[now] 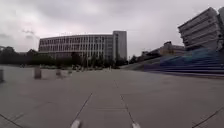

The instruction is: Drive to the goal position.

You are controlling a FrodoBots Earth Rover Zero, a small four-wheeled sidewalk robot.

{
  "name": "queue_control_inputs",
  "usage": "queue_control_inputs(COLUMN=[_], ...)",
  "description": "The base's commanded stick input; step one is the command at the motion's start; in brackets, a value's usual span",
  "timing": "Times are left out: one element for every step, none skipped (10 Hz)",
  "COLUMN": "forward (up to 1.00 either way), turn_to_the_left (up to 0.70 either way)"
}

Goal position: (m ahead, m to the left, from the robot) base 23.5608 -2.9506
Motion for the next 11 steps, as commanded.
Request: queue_control_inputs(forward=[0.7, 0.7, 0.7, 0.7, 0.7, 0.7, 0.7, 0.7, 0.7, 0.7, 0.7], turn_to_the_left=[0.0, 0.0, -0.01, -0.11, -0.33, -0.21, 0.0, 0.0, 0.0, 0.0, 0.0])
